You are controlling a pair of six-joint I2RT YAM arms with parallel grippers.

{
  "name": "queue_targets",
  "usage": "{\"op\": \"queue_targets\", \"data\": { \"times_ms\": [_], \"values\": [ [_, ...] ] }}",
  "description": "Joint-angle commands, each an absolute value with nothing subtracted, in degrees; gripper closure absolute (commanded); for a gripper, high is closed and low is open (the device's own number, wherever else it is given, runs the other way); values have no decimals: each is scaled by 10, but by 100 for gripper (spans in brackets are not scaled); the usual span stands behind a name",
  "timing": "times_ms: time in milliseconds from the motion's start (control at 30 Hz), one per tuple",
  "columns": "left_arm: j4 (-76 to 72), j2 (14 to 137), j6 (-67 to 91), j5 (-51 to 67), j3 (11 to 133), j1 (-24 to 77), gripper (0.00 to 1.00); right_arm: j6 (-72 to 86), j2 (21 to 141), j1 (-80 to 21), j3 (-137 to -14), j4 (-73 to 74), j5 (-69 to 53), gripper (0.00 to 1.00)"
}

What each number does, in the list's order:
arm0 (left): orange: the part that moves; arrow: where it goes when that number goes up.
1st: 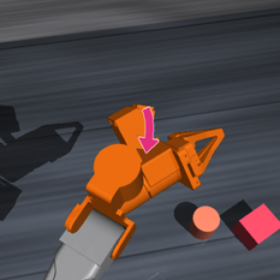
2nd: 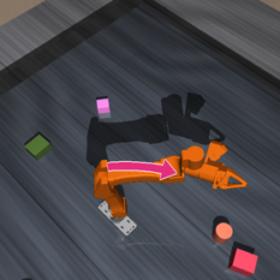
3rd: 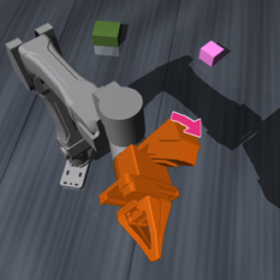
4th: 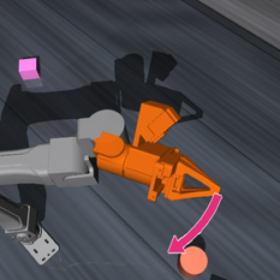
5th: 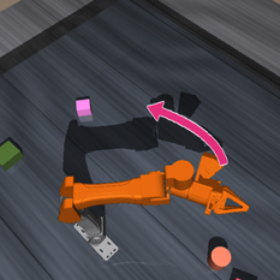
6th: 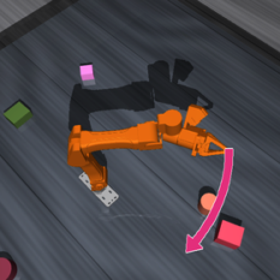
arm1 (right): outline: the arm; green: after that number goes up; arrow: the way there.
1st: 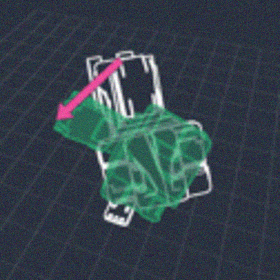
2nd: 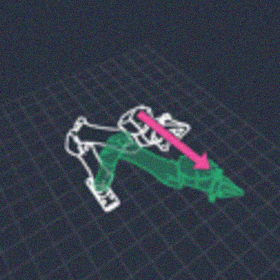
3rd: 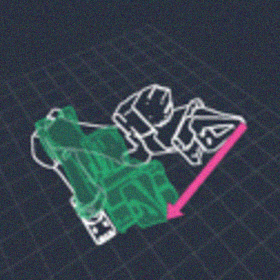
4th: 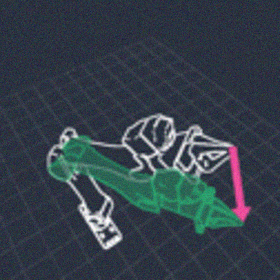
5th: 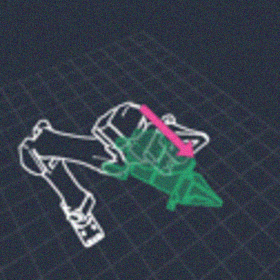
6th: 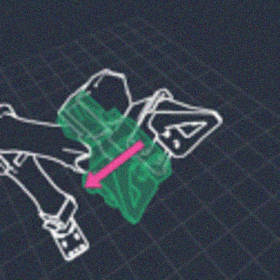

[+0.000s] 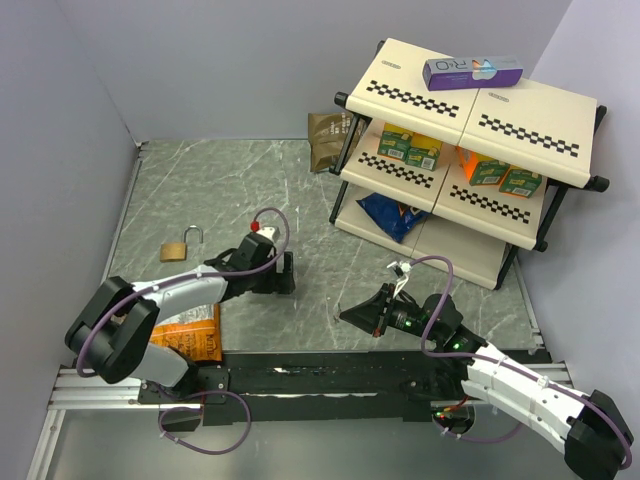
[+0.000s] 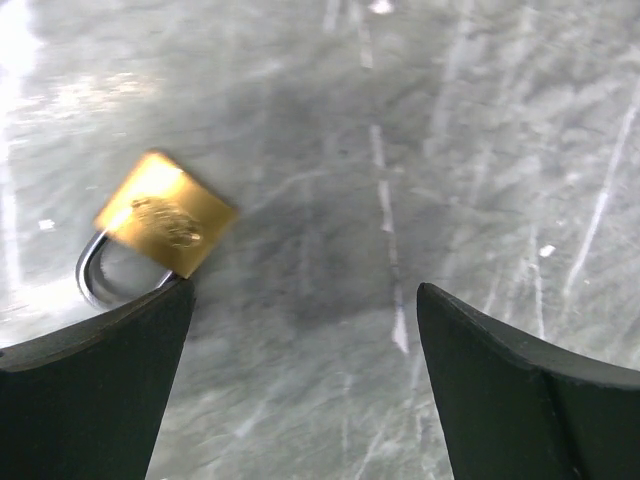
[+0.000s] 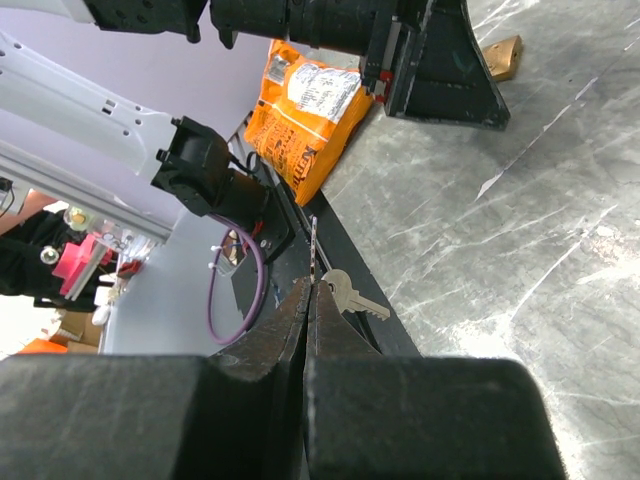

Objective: Unlock with the key

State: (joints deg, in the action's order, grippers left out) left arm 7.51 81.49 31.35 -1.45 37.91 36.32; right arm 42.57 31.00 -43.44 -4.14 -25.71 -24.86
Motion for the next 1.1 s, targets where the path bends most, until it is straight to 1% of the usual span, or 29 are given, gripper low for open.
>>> {"op": "queue_targets", "data": {
  "times_ms": [0,233,533,767,867,900,1033,1067],
  "values": [
    [109,800,319,-31,367,345,1,433,313,-431,-34,-286,-246,100],
    [91,821,297,-17,391,311,1,431,308,-431,-35,-280,-245,100],
    [73,870,276,-10,436,306,0,428,301,-432,-37,-265,-243,100],
    [58,878,276,8,446,306,0,427,305,-431,-38,-265,-241,100],
    [68,865,282,2,448,306,0,419,308,-432,-43,-257,-236,100],
    [69,857,286,-27,444,306,1,412,310,-432,-46,-251,-234,100],
    [66,782,320,-75,435,310,1,385,327,-432,-70,-222,-217,100],
    [69,767,330,-82,436,315,0,376,330,-433,-79,-191,-211,100]
  ]
}}
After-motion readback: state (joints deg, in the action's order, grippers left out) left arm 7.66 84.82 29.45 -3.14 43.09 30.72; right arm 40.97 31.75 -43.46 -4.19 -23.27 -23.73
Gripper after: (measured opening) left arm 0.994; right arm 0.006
